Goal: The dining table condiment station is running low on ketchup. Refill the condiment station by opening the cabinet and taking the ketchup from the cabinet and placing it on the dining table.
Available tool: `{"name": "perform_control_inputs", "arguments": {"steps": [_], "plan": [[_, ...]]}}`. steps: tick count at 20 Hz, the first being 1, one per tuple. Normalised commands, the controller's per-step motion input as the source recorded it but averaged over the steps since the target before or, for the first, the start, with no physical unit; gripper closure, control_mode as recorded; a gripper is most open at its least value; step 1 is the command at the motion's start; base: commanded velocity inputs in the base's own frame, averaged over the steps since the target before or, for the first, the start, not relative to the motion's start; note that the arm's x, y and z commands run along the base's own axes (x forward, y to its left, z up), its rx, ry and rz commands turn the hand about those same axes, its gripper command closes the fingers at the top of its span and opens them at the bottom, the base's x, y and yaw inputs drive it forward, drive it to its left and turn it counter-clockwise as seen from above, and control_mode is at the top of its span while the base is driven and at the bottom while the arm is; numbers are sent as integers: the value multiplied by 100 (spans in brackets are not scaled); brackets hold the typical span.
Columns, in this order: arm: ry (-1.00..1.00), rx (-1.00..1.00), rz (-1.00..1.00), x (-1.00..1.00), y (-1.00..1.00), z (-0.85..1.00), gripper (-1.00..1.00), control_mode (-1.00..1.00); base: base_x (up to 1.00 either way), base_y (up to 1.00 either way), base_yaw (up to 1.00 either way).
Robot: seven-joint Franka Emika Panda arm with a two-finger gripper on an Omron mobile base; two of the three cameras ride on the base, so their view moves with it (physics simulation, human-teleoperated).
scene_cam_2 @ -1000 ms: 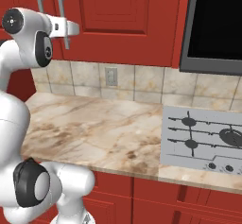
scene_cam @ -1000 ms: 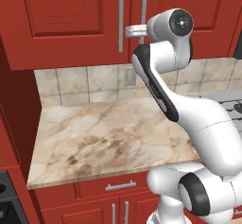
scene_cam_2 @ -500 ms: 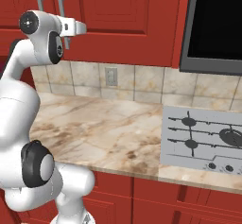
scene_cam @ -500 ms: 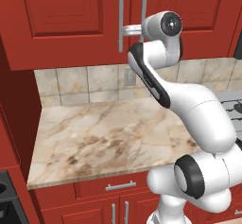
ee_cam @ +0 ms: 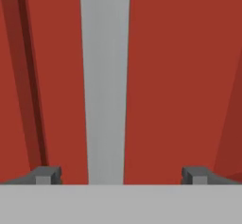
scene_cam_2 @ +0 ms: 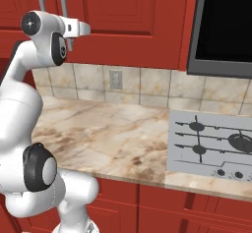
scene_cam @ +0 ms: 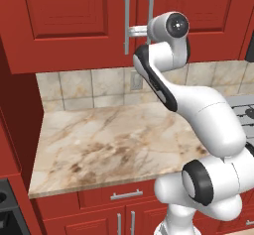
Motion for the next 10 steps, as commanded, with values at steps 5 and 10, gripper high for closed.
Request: {"name": "perform_control_inputs", "arguments": {"steps": [5,10], "plan": [[-3,0,0,53,0,-23,100,-100,0,0,0],[-2,0,0,11,0,-2,100,-100,0,0,0]]}}
